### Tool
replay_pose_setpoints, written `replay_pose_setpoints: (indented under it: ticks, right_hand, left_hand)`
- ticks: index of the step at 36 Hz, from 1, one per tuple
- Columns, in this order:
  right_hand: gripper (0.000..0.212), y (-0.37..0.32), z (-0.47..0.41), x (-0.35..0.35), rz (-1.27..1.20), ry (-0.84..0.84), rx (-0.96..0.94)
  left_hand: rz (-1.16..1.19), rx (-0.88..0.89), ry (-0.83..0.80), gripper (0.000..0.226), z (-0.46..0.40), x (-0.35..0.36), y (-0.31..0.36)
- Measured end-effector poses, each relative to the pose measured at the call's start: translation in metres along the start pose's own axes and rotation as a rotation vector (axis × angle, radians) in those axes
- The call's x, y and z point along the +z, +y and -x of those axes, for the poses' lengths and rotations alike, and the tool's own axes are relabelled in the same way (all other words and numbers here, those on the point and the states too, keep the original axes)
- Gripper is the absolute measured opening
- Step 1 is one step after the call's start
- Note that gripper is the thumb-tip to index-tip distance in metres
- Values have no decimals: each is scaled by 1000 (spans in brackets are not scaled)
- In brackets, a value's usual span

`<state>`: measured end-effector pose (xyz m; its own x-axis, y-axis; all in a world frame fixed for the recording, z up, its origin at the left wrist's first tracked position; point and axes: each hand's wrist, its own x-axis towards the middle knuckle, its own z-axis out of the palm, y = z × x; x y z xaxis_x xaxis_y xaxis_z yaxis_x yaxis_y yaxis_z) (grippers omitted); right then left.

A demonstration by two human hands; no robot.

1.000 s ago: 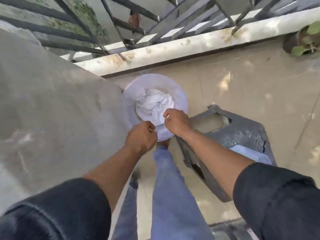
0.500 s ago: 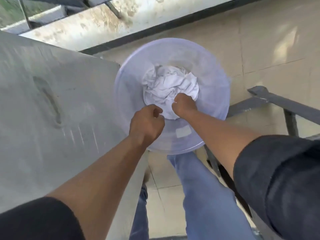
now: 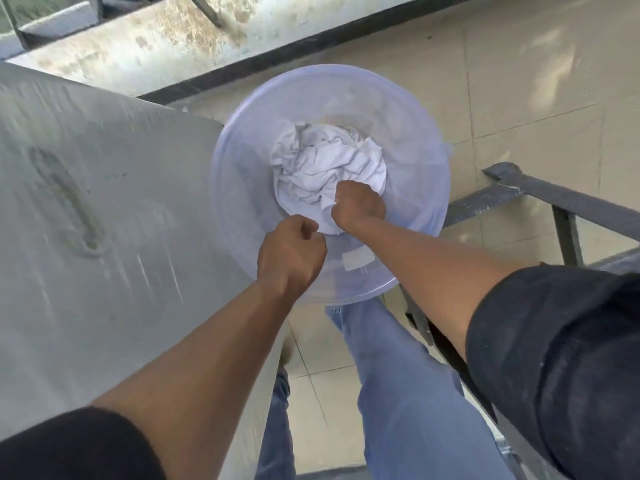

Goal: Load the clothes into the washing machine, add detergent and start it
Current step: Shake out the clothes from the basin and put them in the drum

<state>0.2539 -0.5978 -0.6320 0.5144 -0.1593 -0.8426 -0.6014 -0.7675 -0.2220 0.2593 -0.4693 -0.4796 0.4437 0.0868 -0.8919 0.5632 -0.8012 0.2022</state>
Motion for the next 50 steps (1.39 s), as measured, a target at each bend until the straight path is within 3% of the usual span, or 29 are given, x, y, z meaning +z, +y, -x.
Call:
replay_pose_setpoints:
  ticks: [1, 2, 4, 9, 14, 22, 30, 37, 43, 47, 50]
  right_hand:
    - [10, 0, 11, -7, -35, 1, -21]
    - [8, 0, 25, -15, -72, 4, -45]
    - [21, 0, 48, -26, -124, -17, -73]
    - [19, 6, 129, -67, -111, -56, -179]
    - [12, -7, 216, -117, -196, 62, -213]
    - [6, -48, 335, -197, -360, 211, -280]
    - [12, -88, 442, -271, -405, 223, -475]
    - [18, -110, 526, -322, -428, 238, -634]
    - [59, -107, 596, -346, -193, 398, -590]
    - [55, -109, 614, -344, -20, 540, -543]
    - [36, -113, 619, -336, 37, 771, -552]
  left_hand:
    - [-27, 11, -21, 34, 8, 0, 1]
    - [-61, 25, -40, 34, 18, 0, 2]
    - [-136, 33, -74, 32, 32, 0, 3]
    - [-293, 108, -140, 28, 79, -22, 27]
    - [-408, 171, -127, 32, 134, -60, 56]
    - [-291, 312, -12, 41, 228, -119, 88]
    - [-246, 643, 102, 53, 331, -171, 99]
    - [-269, 773, 189, 30, 386, -223, 95]
    - [-390, 1038, 426, 29, 457, -278, 96]
    - [-353, 1191, 475, 24, 489, -296, 93]
    - [-216, 1229, 384, 21, 509, -306, 93]
